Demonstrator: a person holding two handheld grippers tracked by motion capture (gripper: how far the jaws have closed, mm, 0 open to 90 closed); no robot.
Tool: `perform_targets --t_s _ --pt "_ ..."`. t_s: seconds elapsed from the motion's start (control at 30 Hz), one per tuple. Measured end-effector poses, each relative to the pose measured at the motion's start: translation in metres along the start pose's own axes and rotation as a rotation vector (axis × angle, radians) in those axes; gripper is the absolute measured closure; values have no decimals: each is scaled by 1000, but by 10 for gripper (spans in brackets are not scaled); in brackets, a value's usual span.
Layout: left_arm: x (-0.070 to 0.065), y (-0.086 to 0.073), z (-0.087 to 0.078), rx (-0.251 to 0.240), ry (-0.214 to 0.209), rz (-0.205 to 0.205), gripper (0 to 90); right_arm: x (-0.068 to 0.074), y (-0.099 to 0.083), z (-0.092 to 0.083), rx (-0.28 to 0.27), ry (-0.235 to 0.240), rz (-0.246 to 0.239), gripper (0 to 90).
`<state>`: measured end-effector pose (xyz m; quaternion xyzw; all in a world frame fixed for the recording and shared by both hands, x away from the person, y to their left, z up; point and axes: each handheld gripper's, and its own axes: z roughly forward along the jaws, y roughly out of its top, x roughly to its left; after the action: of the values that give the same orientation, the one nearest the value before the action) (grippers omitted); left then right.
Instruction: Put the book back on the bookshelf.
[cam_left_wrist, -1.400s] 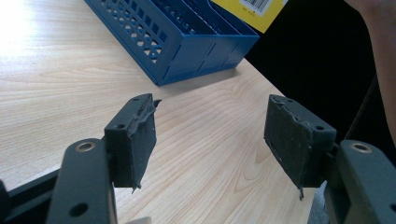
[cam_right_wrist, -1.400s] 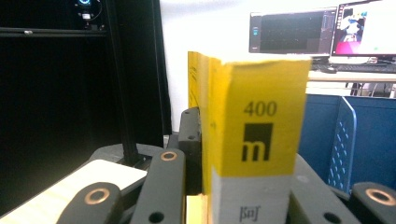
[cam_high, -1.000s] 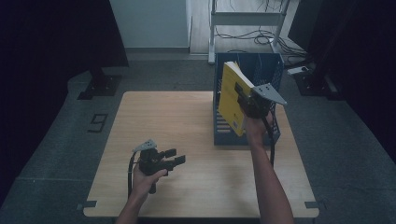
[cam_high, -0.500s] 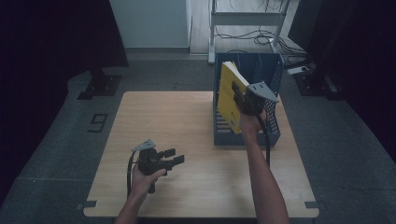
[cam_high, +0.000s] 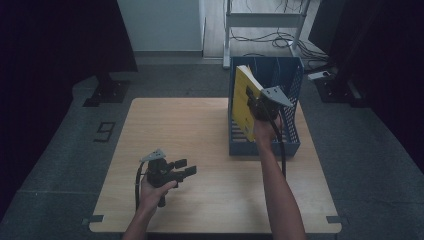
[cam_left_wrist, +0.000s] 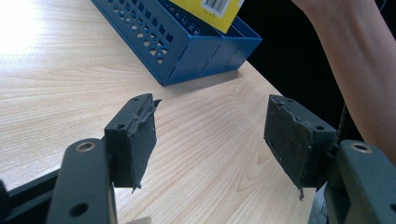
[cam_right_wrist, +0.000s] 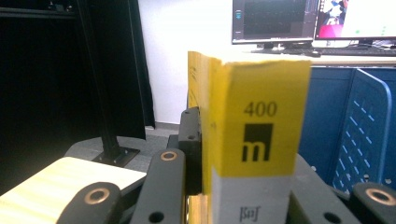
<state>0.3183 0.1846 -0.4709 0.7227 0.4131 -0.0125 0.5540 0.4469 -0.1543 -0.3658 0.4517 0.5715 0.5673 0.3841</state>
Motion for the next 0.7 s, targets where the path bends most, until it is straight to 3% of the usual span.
perform_targets --t_s 0.7 --pt "6 -2 0 9 16 -13 339 -5 -13 20 15 -27 25 744"
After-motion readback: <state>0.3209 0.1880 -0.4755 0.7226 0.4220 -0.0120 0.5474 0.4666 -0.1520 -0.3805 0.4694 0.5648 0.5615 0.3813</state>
